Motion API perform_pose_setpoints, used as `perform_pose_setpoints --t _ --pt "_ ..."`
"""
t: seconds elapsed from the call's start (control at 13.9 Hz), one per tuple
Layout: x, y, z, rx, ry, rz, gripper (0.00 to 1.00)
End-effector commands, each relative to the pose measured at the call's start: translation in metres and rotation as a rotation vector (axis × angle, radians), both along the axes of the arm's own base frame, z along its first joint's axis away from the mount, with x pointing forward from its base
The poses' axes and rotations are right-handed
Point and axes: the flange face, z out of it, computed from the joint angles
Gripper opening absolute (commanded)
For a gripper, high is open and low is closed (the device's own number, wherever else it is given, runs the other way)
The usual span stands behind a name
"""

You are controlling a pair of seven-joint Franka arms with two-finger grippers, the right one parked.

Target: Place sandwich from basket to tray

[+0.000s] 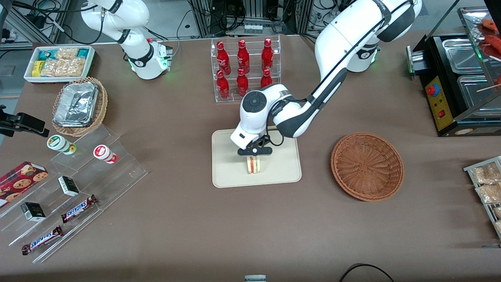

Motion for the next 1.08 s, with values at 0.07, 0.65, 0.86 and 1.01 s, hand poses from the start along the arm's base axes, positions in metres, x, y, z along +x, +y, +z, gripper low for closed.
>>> perform_pose_setpoints --t 0.07,0.65,0.86,1.01 --pt "-0.002 -0.008 -0.009 0.019 -0.031 -0.008 0.99" --pt "0.003 0.005 0.092 0.036 -0.082 0.094 1.0" --pt "0.0 0.028 0.165 0.076 -0.122 0.197 1.0" --pt "0.006 0.062 0.209 0.13 -0.138 0.271 1.0"
